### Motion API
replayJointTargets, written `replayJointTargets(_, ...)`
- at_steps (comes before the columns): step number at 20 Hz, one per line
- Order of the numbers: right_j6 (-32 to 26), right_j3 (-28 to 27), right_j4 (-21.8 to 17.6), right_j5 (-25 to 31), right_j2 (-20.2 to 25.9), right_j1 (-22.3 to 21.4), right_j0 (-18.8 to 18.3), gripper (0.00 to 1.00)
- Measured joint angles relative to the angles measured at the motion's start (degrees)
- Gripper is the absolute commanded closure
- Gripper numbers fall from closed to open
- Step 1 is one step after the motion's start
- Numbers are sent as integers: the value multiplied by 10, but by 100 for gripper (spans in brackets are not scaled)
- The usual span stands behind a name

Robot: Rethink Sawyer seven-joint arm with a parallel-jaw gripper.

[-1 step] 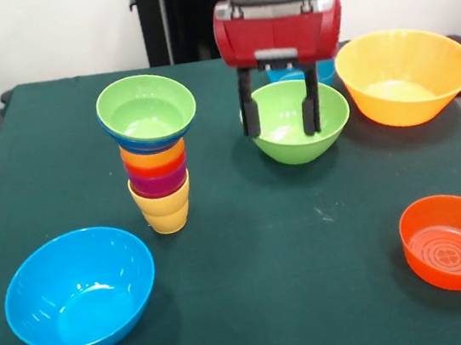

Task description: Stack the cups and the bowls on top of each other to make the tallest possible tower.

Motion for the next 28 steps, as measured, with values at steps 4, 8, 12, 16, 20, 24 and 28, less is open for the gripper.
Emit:
replayJointTargets(4, 15, -18, 11, -17, -24, 25, 19, 0)
replayJointTargets(8, 25, -36, 25, -22, -46, 46, 39, 0)
replayJointTargets(12, 37, -52, 43, -23, -69, 66, 65, 0)
replayJointTargets(16, 50, -68, 64, -23, -90, 83, 92, 0)
replayJointTargets(20, 57, -77, 83, -23, -104, 92, 111, 0)
replayJointTargets(24, 59, -86, 101, -23, -118, 96, 125, 0)
replayJointTargets(28, 59, -92, 124, -23, -128, 96, 133, 0)
